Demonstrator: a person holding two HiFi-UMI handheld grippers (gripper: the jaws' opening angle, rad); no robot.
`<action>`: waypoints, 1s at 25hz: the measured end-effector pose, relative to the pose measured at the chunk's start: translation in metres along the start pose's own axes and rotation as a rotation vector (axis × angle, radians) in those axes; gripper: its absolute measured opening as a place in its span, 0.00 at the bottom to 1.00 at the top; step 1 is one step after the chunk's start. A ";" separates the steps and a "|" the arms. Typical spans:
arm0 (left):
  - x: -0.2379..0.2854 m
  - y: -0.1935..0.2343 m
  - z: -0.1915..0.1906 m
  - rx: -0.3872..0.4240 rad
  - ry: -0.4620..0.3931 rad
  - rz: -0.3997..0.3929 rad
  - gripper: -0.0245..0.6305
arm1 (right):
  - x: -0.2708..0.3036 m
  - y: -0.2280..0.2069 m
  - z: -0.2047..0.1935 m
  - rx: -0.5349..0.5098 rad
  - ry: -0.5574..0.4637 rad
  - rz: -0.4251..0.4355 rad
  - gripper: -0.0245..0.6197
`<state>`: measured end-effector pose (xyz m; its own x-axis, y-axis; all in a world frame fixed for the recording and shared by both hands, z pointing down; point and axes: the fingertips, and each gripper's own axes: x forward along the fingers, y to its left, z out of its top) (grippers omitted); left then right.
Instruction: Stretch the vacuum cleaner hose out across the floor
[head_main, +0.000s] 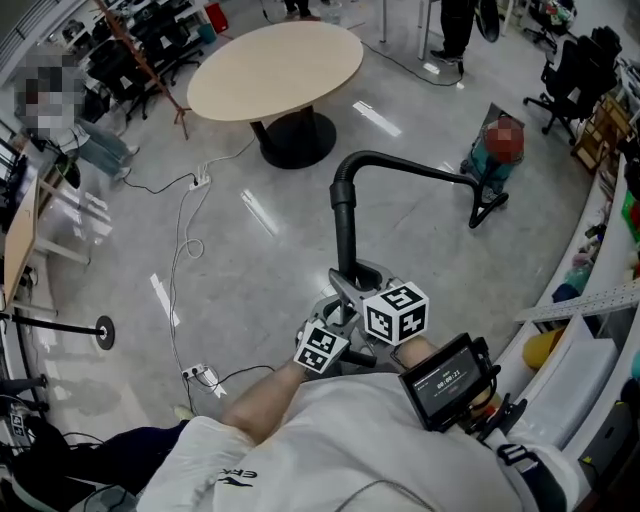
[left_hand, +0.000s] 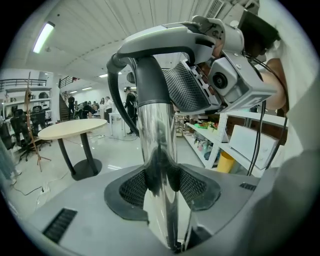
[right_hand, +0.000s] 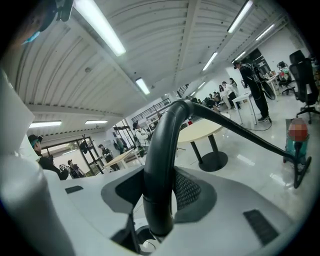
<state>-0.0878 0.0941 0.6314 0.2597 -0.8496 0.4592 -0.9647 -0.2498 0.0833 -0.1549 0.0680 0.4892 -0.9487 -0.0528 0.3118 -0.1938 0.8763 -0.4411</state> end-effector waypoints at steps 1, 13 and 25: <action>-0.002 0.003 -0.003 -0.006 -0.001 0.009 0.28 | 0.004 0.002 -0.002 -0.003 0.006 0.011 0.28; -0.075 0.080 -0.044 -0.030 -0.008 0.067 0.28 | 0.094 0.072 -0.017 -0.023 0.056 0.063 0.28; -0.159 0.154 -0.093 -0.041 0.002 0.108 0.28 | 0.182 0.149 -0.040 -0.009 0.093 0.089 0.29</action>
<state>-0.2818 0.2338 0.6532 0.1544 -0.8695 0.4693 -0.9880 -0.1378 0.0698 -0.3469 0.2081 0.5137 -0.9346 0.0697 0.3489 -0.1071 0.8800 -0.4628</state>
